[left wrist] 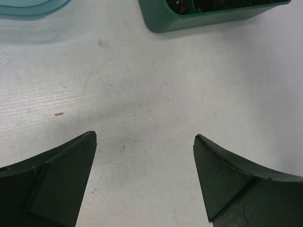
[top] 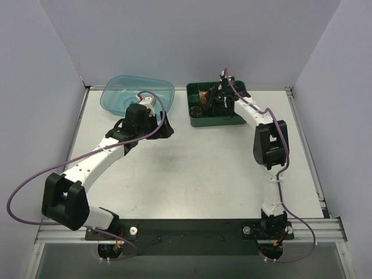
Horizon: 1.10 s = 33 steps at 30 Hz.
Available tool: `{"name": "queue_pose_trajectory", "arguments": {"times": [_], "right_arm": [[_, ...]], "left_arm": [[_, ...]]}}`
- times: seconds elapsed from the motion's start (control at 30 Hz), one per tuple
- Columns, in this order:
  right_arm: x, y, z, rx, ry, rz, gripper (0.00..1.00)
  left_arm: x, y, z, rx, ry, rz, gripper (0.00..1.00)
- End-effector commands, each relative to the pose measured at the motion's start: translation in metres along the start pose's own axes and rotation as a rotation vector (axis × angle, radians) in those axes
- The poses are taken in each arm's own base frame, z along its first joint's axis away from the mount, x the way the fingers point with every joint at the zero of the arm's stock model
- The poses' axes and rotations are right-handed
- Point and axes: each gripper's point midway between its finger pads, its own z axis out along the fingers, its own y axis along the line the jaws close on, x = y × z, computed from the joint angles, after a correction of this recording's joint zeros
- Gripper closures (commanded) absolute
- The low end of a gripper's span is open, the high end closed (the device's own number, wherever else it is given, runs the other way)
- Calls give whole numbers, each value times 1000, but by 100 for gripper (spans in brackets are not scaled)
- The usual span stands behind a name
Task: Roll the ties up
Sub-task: Place the tie in the storage box.
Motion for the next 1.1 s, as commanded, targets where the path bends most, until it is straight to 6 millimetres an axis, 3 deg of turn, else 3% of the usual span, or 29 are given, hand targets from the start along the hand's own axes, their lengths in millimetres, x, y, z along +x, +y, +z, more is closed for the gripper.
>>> {"name": "queue_pose_trajectory", "arguments": {"times": [0.0, 0.73, 1.07], "right_arm": [[20, -10, 0, 53, 51, 7, 100], [20, -15, -33, 179, 3, -72, 100], [20, -14, -32, 212, 41, -115, 100]], "left_arm": [[-3, 3, 2, -3, -5, 13, 7], [6, 10, 7, -26, 18, 11, 7], [8, 10, 9, -26, 24, 11, 7]]}}
